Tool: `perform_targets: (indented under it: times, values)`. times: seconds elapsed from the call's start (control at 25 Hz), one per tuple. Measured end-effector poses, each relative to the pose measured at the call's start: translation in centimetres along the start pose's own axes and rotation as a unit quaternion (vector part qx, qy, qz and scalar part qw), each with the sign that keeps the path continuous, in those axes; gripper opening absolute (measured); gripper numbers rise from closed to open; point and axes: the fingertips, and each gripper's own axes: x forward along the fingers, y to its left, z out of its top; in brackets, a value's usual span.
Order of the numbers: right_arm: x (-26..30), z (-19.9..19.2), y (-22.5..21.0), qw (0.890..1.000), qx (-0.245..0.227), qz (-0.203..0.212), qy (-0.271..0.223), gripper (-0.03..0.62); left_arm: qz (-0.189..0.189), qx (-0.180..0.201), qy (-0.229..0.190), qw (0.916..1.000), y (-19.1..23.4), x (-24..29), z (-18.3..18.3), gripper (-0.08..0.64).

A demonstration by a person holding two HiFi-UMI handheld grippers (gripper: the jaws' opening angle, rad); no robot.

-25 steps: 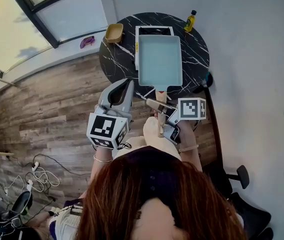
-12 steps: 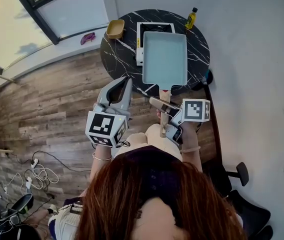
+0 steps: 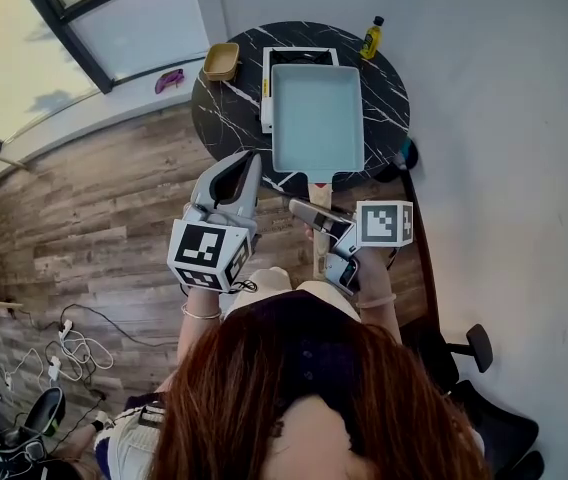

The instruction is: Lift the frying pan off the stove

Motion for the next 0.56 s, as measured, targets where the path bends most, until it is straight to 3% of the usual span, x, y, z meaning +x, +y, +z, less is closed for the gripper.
perform_targets:
  times: [0.56]
  values:
    - [-4.5, -1.5, 1.4, 1.0, -0.014, 0.007, 0.014, 0.098, 0.019, -0.003, 0.008, 0.9998, -4.0, -0.9, 0.1, 0.012]
